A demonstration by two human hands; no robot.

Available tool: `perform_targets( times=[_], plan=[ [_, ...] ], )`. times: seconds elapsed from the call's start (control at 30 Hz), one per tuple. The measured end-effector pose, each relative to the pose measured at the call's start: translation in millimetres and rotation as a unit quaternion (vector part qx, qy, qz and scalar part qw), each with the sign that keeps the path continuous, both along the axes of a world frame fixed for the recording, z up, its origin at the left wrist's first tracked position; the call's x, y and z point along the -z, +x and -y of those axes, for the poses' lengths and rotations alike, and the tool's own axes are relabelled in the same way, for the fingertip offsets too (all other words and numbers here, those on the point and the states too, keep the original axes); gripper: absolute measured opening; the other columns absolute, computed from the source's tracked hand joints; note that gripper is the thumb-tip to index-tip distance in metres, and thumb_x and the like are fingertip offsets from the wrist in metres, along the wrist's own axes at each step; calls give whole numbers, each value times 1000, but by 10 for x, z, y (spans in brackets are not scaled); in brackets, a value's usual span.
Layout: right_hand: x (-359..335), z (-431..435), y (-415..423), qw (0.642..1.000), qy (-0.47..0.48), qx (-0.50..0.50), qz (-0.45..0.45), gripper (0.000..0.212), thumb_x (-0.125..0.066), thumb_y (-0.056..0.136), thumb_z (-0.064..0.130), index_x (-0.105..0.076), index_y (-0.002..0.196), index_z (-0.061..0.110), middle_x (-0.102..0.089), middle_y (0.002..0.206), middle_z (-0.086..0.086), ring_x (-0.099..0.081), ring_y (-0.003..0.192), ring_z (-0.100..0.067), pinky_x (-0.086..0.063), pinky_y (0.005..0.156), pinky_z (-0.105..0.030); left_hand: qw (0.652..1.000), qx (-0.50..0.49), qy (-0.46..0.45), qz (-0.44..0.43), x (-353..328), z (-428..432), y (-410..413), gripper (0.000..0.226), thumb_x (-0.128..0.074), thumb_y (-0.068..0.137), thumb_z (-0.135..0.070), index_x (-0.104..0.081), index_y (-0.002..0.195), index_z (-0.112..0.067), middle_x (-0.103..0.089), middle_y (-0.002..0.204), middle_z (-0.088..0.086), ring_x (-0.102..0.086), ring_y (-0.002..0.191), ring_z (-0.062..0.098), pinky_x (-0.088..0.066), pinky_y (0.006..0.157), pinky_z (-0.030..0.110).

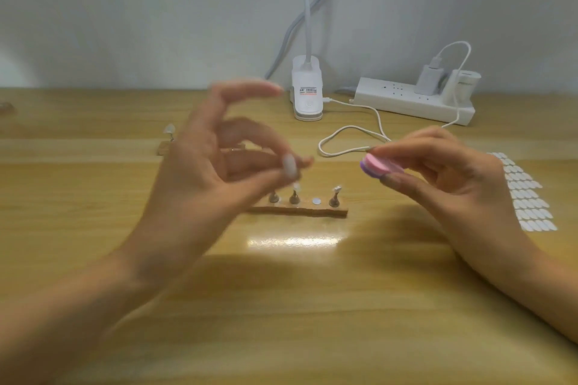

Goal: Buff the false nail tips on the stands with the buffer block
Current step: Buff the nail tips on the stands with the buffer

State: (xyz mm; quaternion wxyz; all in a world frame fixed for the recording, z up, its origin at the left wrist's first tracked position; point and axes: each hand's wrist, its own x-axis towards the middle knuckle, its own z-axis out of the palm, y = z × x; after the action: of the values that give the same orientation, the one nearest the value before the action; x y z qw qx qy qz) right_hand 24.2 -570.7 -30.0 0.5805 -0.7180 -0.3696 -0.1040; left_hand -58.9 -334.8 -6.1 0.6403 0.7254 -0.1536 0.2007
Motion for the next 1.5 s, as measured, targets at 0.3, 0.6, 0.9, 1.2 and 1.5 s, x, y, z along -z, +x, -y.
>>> perform_targets(
  times=[0.3, 0.6, 0.9, 1.2, 1.5],
  plan=[
    [8, 21, 77, 992, 15, 14, -127, 26, -77, 78, 45, -78, 102, 35, -75, 107, 3, -68, 90, -9, -55, 80, -19, 953, -3, 302, -6, -119, 137, 254, 67, -78, 83, -19, -45, 140, -33, -71, 87, -20, -63, 108, 2, -38, 102, 18],
    [6, 6, 77, 990, 2, 8, -140, 30, -76, 75, 52, -78, 100, 37, -75, 107, 4, -68, 93, -21, -56, 78, -22, 903, -59, 425, -2, 78, 163, 315, 79, -78, 81, -20, -32, 136, -54, -65, 92, -23, -60, 88, 0, -18, 105, 21],
    [25, -3, 98, 989, 7, 7, -148, 25, -74, 76, 44, -79, 100, 36, -76, 106, 3, -67, 95, -29, -56, 78, -25, 915, -79, 391, -62, 92, 162, 389, 67, -74, 82, -32, -37, 134, -53, -66, 91, -27, -61, 92, -7, -24, 107, 30],
    [-6, -11, 74, 988, 7, -6, -154, 23, -73, 75, 43, -79, 97, 39, -76, 106, 4, -68, 95, -27, -56, 77, -25, 893, -79, 440, -45, 73, 194, 432, 68, -72, 87, -30, -33, 139, -49, -63, 93, -24, -61, 84, -6, -23, 105, 26],
    [-6, -7, 81, 984, 18, 3, -180, 28, -83, 71, 44, -80, 97, 34, -76, 104, 3, -68, 93, -24, -56, 77, -24, 869, -92, 486, 11, 56, 342, 451, 73, -77, 84, -33, -32, 141, -44, -64, 87, -20, -57, 87, -4, -26, 108, 36]
  ],
)
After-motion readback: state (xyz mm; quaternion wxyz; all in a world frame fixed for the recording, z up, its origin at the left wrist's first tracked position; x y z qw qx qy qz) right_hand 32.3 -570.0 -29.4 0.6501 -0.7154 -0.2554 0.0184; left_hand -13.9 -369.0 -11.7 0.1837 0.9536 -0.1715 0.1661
